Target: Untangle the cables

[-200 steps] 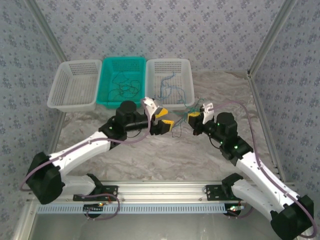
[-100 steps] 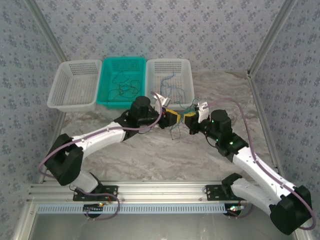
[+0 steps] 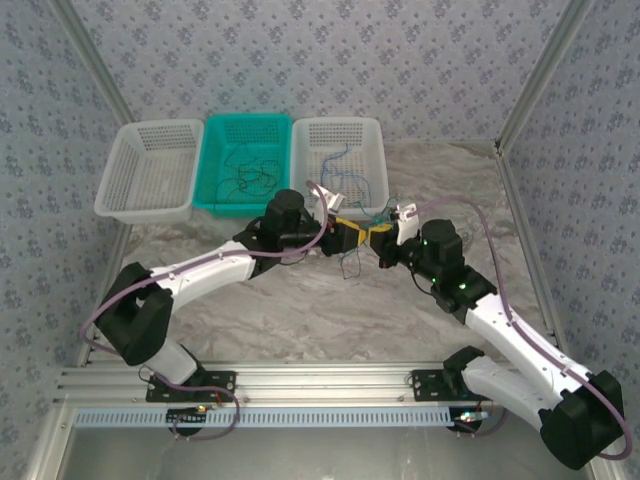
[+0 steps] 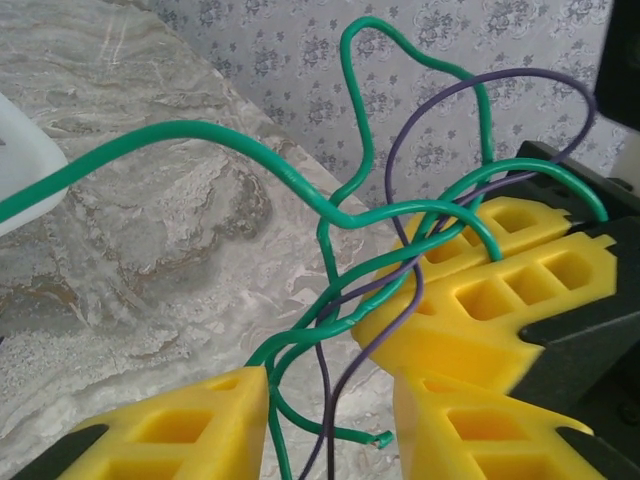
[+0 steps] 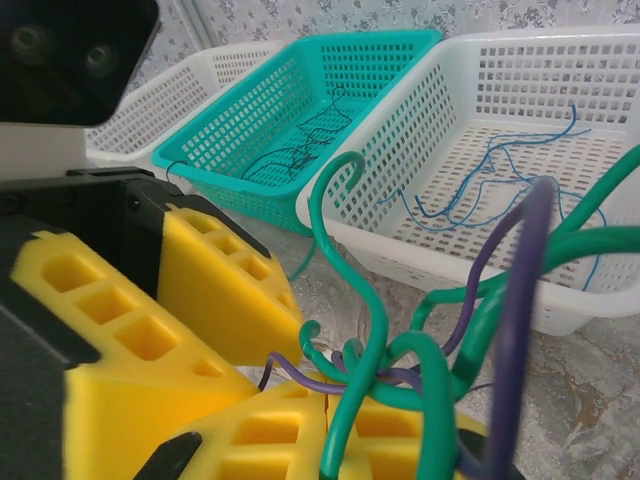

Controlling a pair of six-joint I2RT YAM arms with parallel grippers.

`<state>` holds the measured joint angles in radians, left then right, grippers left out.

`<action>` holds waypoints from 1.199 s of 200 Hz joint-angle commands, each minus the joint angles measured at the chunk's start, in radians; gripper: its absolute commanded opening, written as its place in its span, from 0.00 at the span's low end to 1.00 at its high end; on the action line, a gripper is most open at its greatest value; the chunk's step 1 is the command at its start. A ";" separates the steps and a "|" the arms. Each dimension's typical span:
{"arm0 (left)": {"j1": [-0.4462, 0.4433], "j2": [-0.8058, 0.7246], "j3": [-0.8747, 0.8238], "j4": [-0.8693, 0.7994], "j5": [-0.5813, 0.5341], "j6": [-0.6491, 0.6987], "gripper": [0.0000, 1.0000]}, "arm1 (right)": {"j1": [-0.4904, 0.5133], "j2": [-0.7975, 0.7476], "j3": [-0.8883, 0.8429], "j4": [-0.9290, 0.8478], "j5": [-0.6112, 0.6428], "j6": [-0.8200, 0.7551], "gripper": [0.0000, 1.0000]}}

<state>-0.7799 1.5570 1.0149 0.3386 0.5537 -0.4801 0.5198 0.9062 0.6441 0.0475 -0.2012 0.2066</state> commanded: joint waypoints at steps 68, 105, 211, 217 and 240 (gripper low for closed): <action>0.016 -0.035 -0.025 0.161 -0.037 -0.094 0.00 | -0.001 -0.044 -0.046 -0.023 0.205 0.026 0.05; 0.028 -0.150 -0.045 0.132 -0.070 -0.097 0.00 | -0.077 -0.049 -0.182 -0.018 0.366 0.140 0.07; 0.051 -0.335 -0.073 0.027 -0.196 -0.024 0.00 | -0.341 -0.130 -0.408 -0.029 0.384 0.415 0.01; 0.055 -0.339 -0.078 0.025 -0.198 -0.025 0.00 | -0.350 -0.135 -0.412 -0.037 0.393 0.443 0.00; 0.070 -0.361 -0.088 0.019 -0.198 -0.028 0.00 | -0.372 -0.142 -0.413 -0.079 0.427 0.528 0.00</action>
<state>-0.7265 1.2404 0.9340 0.3656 0.3725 -0.5247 0.1684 0.7799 0.2390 0.0250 0.1520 0.6010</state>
